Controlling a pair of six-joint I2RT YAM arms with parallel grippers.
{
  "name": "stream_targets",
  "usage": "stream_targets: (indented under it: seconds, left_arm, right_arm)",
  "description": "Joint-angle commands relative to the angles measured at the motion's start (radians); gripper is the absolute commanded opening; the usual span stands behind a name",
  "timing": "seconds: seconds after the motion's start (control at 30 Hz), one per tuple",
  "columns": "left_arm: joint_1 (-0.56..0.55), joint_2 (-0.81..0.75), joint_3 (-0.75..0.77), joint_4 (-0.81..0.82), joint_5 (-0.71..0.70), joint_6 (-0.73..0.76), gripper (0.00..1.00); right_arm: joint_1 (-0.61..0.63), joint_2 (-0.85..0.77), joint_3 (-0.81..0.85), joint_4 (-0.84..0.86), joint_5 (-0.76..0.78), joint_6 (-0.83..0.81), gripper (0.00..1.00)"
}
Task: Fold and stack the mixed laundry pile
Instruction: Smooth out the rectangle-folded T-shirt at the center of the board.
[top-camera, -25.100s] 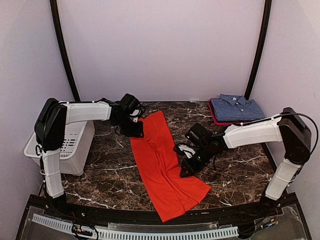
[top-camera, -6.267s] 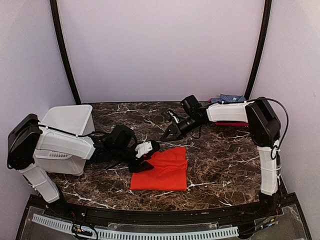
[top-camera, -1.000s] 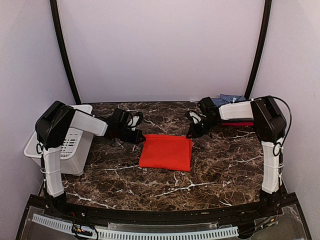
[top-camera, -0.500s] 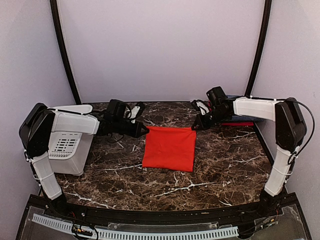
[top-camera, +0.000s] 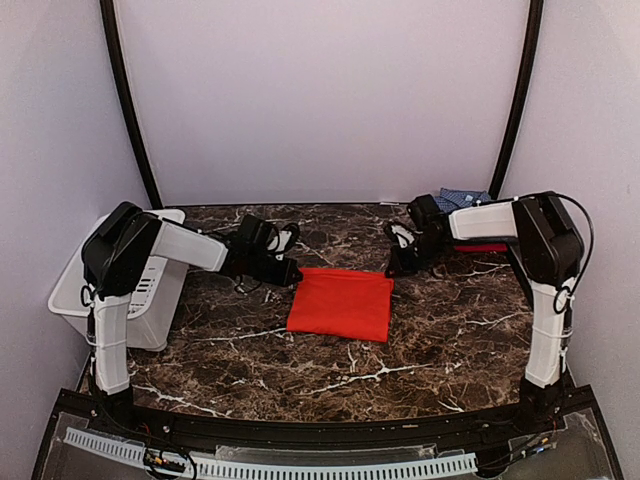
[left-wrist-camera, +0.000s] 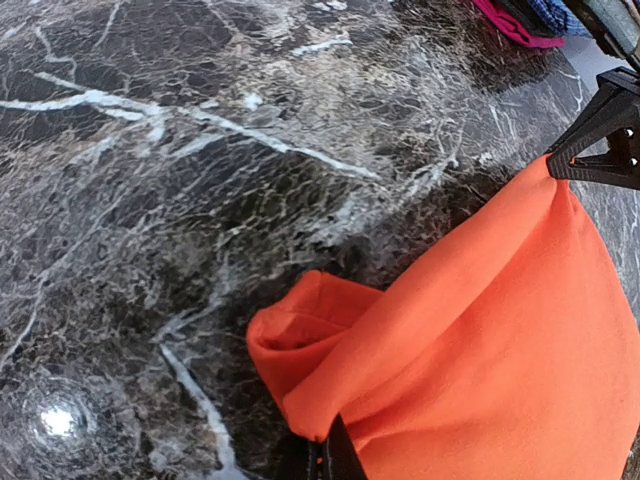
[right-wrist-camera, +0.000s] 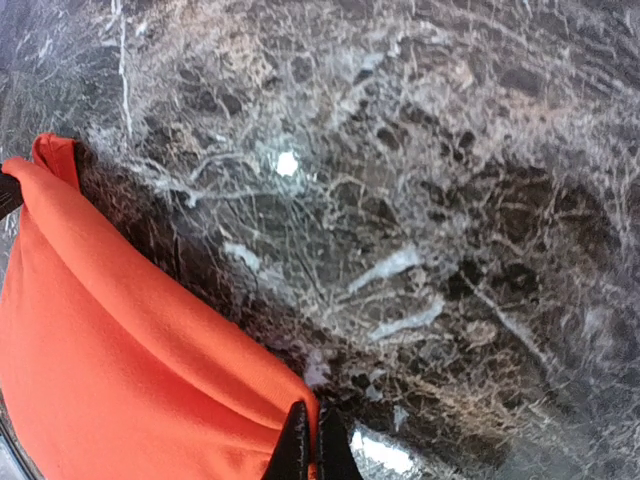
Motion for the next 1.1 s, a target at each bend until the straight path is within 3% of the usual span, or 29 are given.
stream_targets:
  seconds: [0.0, 0.23, 0.37, 0.73, 0.77, 0.87, 0.93, 0.97, 1.03, 1.07]
  left_arm:
    - [0.04, -0.041, -0.03, -0.001, -0.035, -0.028, 0.0]
    - [0.039, -0.163, -0.109, 0.04, 0.01, -0.025, 0.0]
    - [0.04, -0.206, -0.115, 0.03, -0.031, -0.035, 0.0]
    - [0.054, -0.023, 0.017, -0.028, -0.095, -0.055, 0.01]
    - [0.058, -0.011, 0.018, -0.028, -0.107, -0.059, 0.04]
    - [0.069, -0.004, 0.031, -0.037, -0.118, -0.073, 0.18]
    - [0.072, -0.045, 0.038, -0.066, -0.141, -0.071, 0.32]
    - [0.072, -0.069, 0.033, -0.07, -0.16, -0.069, 0.47]
    - [0.072, -0.154, 0.004, -0.057, -0.197, -0.061, 0.64]
    - [0.072, -0.226, -0.026, -0.048, -0.229, -0.053, 0.68]
  right_arm:
    - [-0.008, 0.002, 0.046, 0.011, 0.02, 0.013, 0.0]
    - [-0.003, -0.112, 0.002, 0.033, -0.054, 0.009, 0.0]
    - [-0.004, -0.092, 0.05, 0.022, -0.047, -0.002, 0.0]
    - [-0.007, 0.126, 0.189, 0.045, -0.048, -0.023, 0.0]
    - [-0.007, 0.133, 0.2, 0.044, -0.045, -0.022, 0.01]
    - [-0.01, 0.123, 0.238, 0.004, -0.003, -0.017, 0.23]
    - [-0.015, 0.065, 0.231, -0.003, 0.025, -0.012, 0.38]
    - [-0.019, 0.025, 0.223, -0.006, 0.043, -0.01, 0.46]
    - [-0.022, -0.066, 0.198, -0.002, 0.067, -0.01, 0.58]
    - [-0.024, -0.126, 0.185, 0.002, 0.075, -0.009, 0.63]
